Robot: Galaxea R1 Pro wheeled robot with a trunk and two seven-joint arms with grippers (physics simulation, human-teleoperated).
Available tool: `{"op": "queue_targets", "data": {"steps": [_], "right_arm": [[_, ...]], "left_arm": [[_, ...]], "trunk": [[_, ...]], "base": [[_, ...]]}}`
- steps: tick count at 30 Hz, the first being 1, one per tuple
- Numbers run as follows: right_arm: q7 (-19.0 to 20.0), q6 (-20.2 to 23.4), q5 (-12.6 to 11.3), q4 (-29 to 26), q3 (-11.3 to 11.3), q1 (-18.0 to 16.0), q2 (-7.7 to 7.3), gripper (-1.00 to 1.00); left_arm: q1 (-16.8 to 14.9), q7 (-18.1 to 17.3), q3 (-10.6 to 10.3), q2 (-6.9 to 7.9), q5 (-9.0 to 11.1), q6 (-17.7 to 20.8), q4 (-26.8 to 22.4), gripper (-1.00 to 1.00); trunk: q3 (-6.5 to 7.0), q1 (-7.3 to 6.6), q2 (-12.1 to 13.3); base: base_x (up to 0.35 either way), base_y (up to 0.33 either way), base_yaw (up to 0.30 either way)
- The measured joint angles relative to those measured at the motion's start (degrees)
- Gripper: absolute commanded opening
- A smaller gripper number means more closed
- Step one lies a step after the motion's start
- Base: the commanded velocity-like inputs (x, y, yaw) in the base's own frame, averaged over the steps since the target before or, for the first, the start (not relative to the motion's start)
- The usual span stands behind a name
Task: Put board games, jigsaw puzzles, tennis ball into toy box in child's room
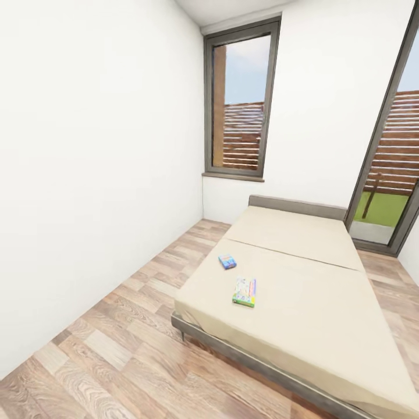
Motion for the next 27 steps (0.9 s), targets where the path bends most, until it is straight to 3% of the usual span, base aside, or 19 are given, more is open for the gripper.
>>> {"op": "queue_targets", "data": {"steps": [8, 21, 27], "right_arm": [[0.0, 0.0, 0.0, 0.0, 0.0, 0.0, -0.85, 1.0], [0.0, -2.3, -0.1, -0.1, -0.3, 0.0, -0.74, 1.0], [-0.1, -3.9, -0.6, -3.7, -0.6, -0.4, -0.85, 1.0]], "left_arm": [[-0.2, 0.1, 0.0, 0.22, 0.0, 0.1, -1.6, 1.0], [-0.9, 0.2, 0.1, 0.73, 0.1, 0.3, -2.5, 1.0], [-4.7, 0.3, 0.2, 2.29, 0.2, 0.9, -4.2, 1.0]], "trunk": [[1.44, -1.76, 3.2], [3.79, -4.61, 8.4], [4.88, -5.93, 10.8]], "base": [[0.0, 0.0, 0.002], [0.0, 0.0, 0.0], [0.0, 0.0, 0.0]]}}
